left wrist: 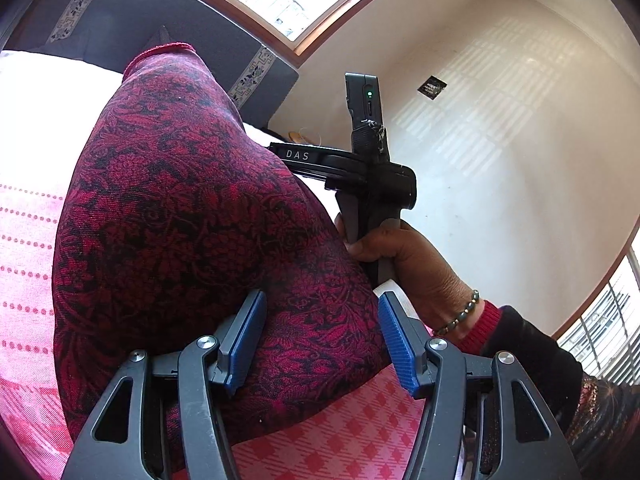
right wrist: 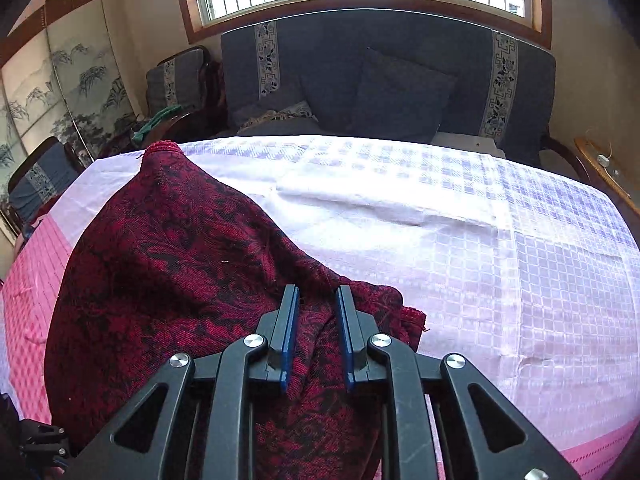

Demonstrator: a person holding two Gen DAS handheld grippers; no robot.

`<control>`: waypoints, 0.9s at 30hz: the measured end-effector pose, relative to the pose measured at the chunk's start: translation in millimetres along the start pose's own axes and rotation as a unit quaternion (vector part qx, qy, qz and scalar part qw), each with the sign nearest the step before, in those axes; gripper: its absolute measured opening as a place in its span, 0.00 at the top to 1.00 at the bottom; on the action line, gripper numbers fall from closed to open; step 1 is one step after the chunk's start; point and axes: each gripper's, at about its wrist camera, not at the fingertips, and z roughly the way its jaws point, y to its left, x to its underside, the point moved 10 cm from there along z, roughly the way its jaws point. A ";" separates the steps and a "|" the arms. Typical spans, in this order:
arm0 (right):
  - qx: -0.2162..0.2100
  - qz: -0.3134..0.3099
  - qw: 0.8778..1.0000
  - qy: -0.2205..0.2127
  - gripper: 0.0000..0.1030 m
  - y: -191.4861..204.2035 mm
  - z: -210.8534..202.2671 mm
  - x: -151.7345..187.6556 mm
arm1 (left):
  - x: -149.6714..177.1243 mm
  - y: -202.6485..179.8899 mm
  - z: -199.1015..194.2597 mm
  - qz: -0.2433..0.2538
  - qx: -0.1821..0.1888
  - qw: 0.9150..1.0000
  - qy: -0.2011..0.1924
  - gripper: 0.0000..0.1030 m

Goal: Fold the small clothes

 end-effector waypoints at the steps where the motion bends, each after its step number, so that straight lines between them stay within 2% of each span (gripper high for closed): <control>1: -0.009 0.006 1.000 -0.001 0.85 -2.7 0.2 0.3 | -1.6 0.5 0.2 0.000 0.000 1.000 0.000 0.43; 5: -0.020 0.020 1.000 -0.009 0.85 -7.1 -4.1 -3.6 | -2.7 2.0 -0.5 -0.001 0.000 1.000 0.000 0.42; 7: -0.025 0.034 0.999 -0.019 0.80 -6.6 -15.2 -7.4 | -1.2 2.5 1.5 -0.002 -0.001 1.000 0.000 0.42; 11: -0.022 0.034 0.997 -0.072 0.77 -6.5 -60.2 -12.8 | -1.2 3.3 1.9 -0.003 -0.001 1.000 0.000 0.42; 15: -0.056 0.021 0.993 -0.103 0.76 17.8 -102.9 7.5 | -1.1 3.5 2.0 -0.002 -0.002 1.000 0.000 0.41; 17: -0.050 -0.004 0.995 -0.090 0.75 33.1 -103.3 28.6 | -1.0 4.3 1.2 -0.002 -0.003 1.000 -0.001 0.41; 20: -0.006 -0.023 0.998 -0.049 0.73 33.5 -79.8 60.9 | -0.3 4.8 1.2 0.001 -0.006 1.000 0.002 0.41; 23: -0.033 0.025 0.998 -0.055 0.73 21.6 -73.0 70.5 | -0.8 4.3 2.4 0.007 -0.015 1.000 0.006 0.41; 27: -0.046 0.041 0.995 -0.080 0.72 19.2 -72.1 74.1 | -1.8 1.6 2.9 0.017 -0.029 0.999 0.007 0.40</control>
